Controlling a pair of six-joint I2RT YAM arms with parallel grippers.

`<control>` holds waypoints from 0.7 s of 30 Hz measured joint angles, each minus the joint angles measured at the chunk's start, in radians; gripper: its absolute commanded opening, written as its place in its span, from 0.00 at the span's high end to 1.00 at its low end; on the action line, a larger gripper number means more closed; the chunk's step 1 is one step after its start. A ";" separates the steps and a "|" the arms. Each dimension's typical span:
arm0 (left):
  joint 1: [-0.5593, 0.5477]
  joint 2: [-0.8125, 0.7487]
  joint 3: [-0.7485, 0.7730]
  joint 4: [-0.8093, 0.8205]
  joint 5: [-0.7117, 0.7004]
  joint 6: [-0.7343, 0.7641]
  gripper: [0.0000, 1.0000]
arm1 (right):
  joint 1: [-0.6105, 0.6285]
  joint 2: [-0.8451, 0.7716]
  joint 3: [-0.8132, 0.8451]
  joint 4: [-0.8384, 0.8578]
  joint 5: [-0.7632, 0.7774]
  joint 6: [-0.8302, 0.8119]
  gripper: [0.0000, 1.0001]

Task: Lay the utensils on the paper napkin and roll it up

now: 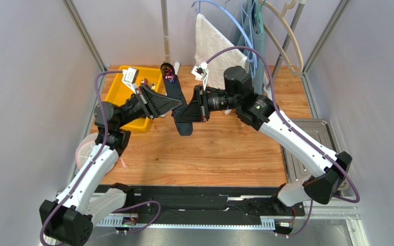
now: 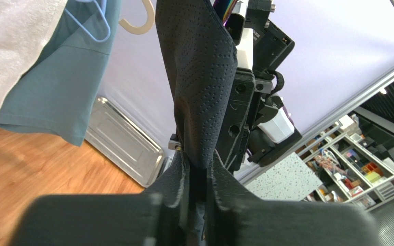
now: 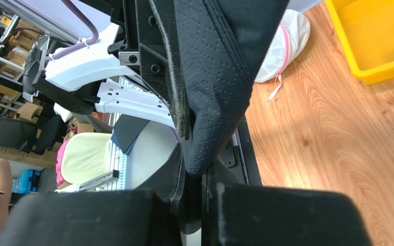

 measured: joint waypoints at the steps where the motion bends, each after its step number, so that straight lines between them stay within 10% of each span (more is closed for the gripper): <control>1: 0.000 -0.001 0.000 -0.003 -0.002 0.004 0.67 | 0.000 -0.001 0.000 0.000 0.002 0.003 1.00; 3: 0.000 -0.004 0.000 -0.024 -0.008 0.008 0.38 | 0.000 -0.006 -0.006 0.002 0.020 0.003 1.00; 7: 0.000 -0.030 -0.002 -0.106 -0.035 0.019 0.30 | 0.000 -0.012 -0.018 0.003 0.064 -0.009 1.00; 21: 0.001 -0.053 -0.036 -0.169 -0.102 0.017 0.43 | -0.001 -0.012 -0.029 0.098 0.116 0.069 1.00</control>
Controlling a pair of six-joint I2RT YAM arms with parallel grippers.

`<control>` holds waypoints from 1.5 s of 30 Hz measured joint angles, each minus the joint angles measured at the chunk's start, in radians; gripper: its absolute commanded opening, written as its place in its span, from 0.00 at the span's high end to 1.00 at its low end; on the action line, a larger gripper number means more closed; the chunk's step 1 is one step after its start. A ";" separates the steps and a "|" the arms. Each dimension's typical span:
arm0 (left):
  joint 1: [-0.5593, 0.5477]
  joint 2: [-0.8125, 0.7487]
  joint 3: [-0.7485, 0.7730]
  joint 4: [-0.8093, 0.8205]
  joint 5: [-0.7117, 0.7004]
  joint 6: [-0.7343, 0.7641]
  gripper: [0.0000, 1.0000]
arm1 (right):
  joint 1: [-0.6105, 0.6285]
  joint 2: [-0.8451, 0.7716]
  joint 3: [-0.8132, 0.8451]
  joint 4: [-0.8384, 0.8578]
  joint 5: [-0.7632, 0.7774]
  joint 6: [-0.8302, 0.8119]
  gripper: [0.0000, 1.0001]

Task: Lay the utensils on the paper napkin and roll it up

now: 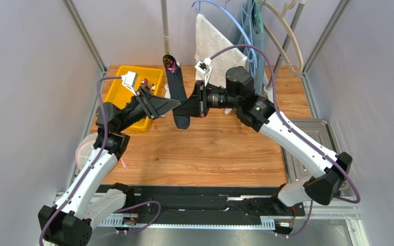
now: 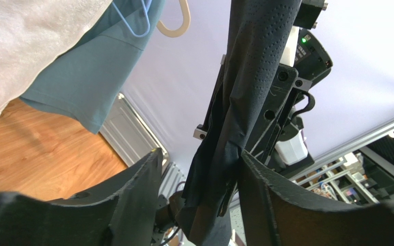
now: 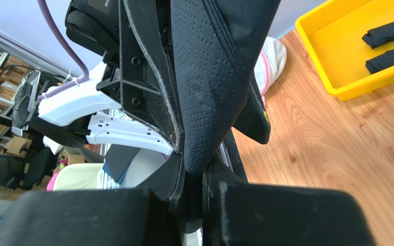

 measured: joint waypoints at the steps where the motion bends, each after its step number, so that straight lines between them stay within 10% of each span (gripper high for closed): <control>1: 0.000 0.003 0.000 0.005 -0.003 -0.003 0.47 | 0.000 0.000 0.000 0.007 0.000 0.008 1.00; 9: -0.013 0.030 0.008 0.045 -0.013 -0.028 0.73 | 0.000 0.011 -0.009 0.025 0.020 0.040 1.00; 11: -0.014 0.037 0.015 0.054 -0.014 -0.029 1.00 | 0.000 0.017 -0.009 0.035 0.027 0.047 1.00; 16: -0.013 0.042 0.018 0.084 -0.008 -0.018 1.00 | -0.002 0.018 -0.009 0.051 0.024 0.088 0.97; 22: 0.033 0.042 0.018 0.058 0.033 -0.001 1.00 | 0.000 0.024 -0.006 0.035 0.027 0.061 0.29; 25: 0.106 0.042 0.017 -0.023 0.072 0.056 1.00 | -0.004 0.025 -0.004 0.004 0.024 0.023 0.14; 38: 0.468 0.082 0.071 -0.505 0.325 0.568 1.00 | -0.129 0.024 0.001 -0.171 0.039 -0.126 0.03; 45: 0.624 0.374 0.374 -0.911 0.433 1.101 1.00 | -0.140 0.013 -0.019 -0.214 0.040 -0.180 0.03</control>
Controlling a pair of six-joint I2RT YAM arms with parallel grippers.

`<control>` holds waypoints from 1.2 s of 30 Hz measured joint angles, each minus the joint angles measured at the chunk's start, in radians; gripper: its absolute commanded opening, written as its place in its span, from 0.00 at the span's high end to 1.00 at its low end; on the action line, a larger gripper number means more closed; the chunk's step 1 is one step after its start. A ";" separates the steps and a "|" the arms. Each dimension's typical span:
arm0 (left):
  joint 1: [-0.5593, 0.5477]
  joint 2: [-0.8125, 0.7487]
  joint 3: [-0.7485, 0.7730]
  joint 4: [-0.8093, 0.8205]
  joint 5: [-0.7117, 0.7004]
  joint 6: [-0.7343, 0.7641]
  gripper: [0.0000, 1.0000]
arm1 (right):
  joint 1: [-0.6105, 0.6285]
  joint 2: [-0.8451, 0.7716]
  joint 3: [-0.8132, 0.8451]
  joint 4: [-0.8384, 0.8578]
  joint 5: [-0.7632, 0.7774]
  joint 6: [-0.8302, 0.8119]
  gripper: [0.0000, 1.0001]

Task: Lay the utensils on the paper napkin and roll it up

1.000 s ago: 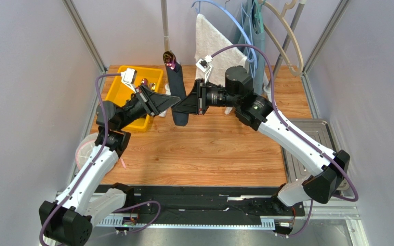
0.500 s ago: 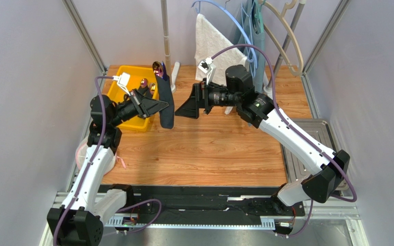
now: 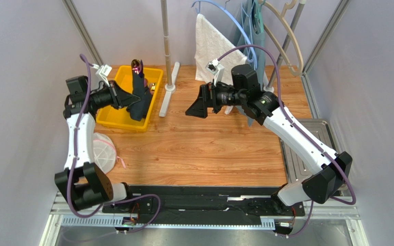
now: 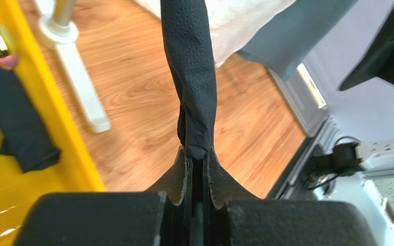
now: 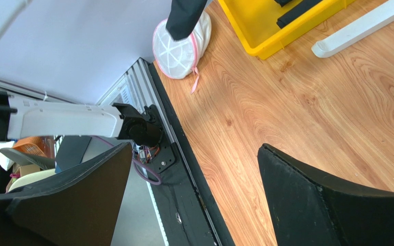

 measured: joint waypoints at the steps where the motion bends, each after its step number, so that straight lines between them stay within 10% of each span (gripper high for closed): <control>1: 0.010 0.037 0.037 -0.057 -0.001 0.075 1.00 | 0.000 -0.002 -0.004 -0.003 0.000 -0.004 0.03; 11: 0.044 0.403 0.277 -0.320 -0.089 0.420 1.00 | -0.007 -0.003 -0.015 -0.014 -0.001 -0.019 0.02; 36: 0.053 0.888 0.669 -0.329 -0.417 0.480 1.00 | -0.020 0.026 -0.041 -0.013 -0.016 -0.017 0.02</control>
